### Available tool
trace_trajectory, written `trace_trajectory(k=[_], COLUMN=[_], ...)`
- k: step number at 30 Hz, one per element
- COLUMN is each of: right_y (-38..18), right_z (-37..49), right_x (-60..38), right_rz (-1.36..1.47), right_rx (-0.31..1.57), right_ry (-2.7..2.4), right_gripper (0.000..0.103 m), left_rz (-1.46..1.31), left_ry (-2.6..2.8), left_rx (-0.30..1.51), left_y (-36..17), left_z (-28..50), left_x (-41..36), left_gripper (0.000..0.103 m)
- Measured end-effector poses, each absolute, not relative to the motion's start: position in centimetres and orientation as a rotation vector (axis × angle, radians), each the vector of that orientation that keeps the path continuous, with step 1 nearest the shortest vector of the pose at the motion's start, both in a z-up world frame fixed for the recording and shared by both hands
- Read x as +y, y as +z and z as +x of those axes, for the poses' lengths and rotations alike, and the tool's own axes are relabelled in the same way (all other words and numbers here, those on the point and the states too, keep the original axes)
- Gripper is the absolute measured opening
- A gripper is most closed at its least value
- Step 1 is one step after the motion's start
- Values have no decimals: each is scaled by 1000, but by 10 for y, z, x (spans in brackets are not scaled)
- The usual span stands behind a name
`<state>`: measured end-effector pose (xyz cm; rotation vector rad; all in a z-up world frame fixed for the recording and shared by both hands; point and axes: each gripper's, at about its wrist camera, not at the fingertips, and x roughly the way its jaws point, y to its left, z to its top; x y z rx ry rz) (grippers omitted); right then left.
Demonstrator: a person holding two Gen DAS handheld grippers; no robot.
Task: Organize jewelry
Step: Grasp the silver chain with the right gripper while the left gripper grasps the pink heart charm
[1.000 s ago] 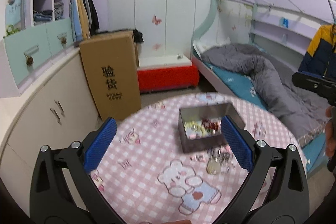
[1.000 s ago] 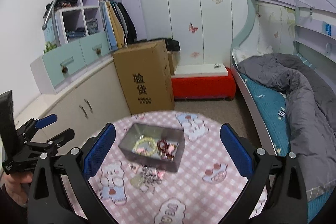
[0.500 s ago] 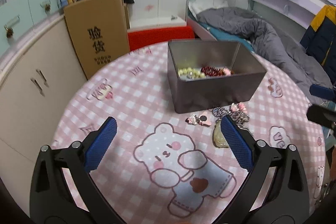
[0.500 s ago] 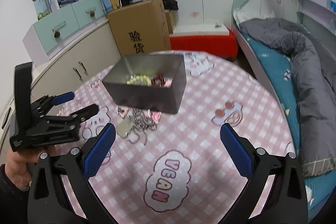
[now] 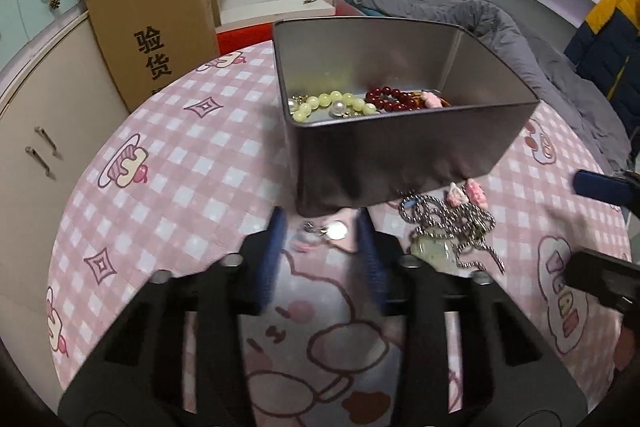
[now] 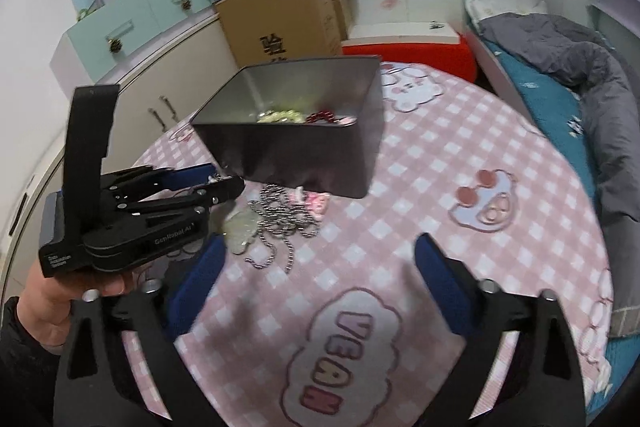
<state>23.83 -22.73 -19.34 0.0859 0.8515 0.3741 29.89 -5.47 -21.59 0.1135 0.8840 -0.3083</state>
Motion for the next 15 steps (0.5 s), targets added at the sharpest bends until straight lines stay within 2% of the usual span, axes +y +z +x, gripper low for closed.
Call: trace_trajectory(k=[2,7,15], right_y=[-197,-204,-214], right_z=[242,254,264], right_x=[-222,-208,-196], right_rz=[95,117,96], right_rx=[863,885,895], right_ry=[395,408,365], right_gripper=[69,45,31], left_rz=[102,82,58], left_ry=[-326,-353,-363], left_rx=[884,881,878], left_y=[-214,-214,-213], left_z=[295,290,289], left_x=[-50,-43,-40], left_gripper=[25,25,25])
